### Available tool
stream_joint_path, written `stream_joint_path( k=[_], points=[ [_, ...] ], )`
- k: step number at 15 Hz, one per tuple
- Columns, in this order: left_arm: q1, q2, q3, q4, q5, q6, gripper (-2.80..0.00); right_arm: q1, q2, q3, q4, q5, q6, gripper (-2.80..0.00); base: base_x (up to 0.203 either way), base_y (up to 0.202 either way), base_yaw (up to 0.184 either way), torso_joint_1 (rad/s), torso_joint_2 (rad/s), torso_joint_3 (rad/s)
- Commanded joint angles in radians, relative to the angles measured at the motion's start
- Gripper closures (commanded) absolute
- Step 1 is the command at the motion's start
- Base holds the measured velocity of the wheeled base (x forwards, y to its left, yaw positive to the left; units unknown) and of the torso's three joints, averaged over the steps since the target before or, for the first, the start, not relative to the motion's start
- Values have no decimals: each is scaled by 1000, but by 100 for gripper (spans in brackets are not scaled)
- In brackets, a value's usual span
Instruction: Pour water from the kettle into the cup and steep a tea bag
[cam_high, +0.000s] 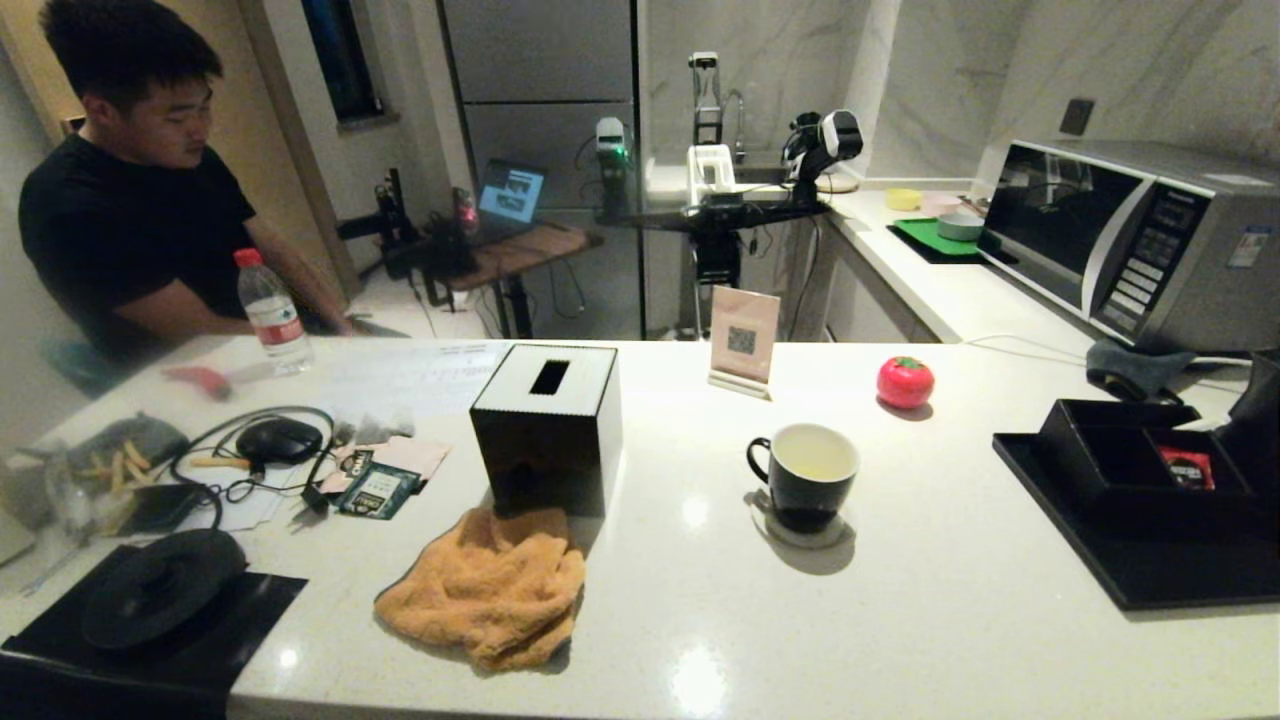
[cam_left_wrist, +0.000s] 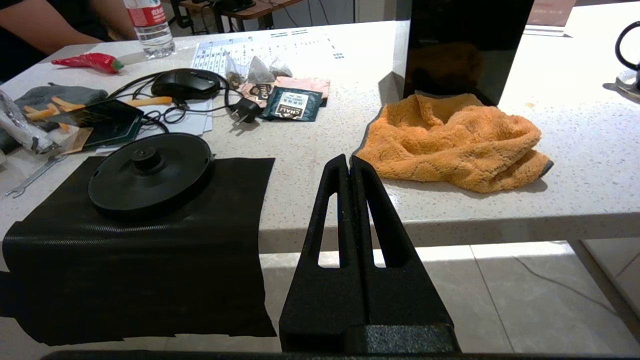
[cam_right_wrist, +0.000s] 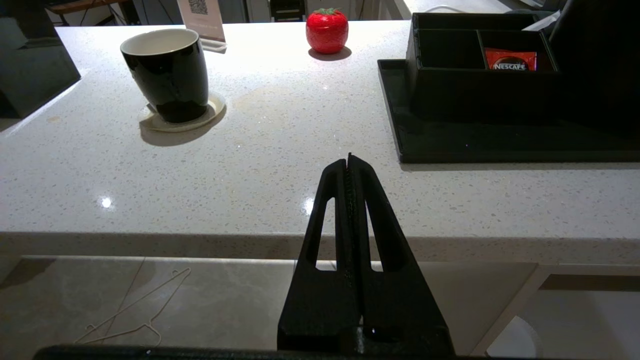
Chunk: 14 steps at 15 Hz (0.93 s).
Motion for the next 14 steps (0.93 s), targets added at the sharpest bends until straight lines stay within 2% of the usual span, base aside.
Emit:
stream_joint_path(
  k=[1,14],
  points=[
    [0,0,0,0,-1,0,0,0,1,0,-1,0,0,0,0,0,0,0,0,0],
    [0,0,0,0,-1,0,0,0,1,0,-2,0,12,0,0,0,0,0,0,0]
  ],
)
